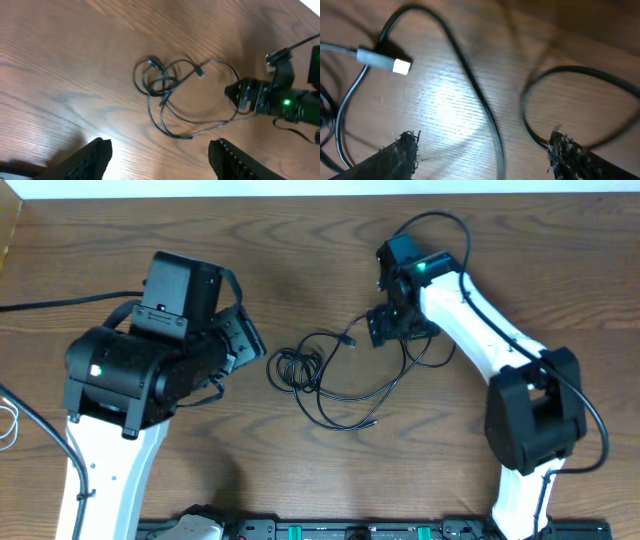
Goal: Untangle cables
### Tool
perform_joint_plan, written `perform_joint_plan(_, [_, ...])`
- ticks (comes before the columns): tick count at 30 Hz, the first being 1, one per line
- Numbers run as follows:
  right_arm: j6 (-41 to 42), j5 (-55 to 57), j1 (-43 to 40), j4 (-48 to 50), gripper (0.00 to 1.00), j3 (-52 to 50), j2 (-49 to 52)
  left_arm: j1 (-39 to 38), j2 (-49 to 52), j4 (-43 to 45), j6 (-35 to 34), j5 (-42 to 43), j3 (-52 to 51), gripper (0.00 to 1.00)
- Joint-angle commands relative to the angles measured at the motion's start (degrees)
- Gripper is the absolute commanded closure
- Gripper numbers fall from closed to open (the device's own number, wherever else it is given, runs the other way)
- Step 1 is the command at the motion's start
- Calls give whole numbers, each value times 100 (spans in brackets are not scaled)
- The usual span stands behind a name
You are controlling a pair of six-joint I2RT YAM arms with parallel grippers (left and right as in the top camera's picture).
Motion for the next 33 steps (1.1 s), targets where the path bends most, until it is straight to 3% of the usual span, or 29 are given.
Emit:
perform_joint_plan(1, [-621, -376, 39, 28, 28, -22, 111, 136, -79, -74, 57, -116, 57, 32])
perform_joint_plan(5, [-586, -378, 37, 20, 50, -48, 149, 155, -79, -83, 57, -116, 57, 30])
perform_joint_plan(10, [-588, -284, 37, 31, 56, -214, 149, 155, -79, -101, 57, -116, 57, 29])
perform_joint_plan(16, [-358, -232, 37, 46, 83, -286, 142, 155, -79, -116, 57, -114, 57, 29])
perform_joint_plan(18, [-216, -267, 37, -11, 98, -177, 136, 155, -79, -116, 57, -114, 57, 28])
perform_joint_plan(24, [-116, -778, 39, -745, 99, 960, -216, 155, -79, -114, 55, -114, 57, 28])
perform_joint_plan(29, [-98, -789, 39, -1580, 99, 2601, -828, 155, -79, -114, 57, -114, 57, 28])
perform_joint_plan(33, [166, -787, 39, -1700, 99, 3838, -1375, 155, -79, -114, 57, -114, 57, 28])
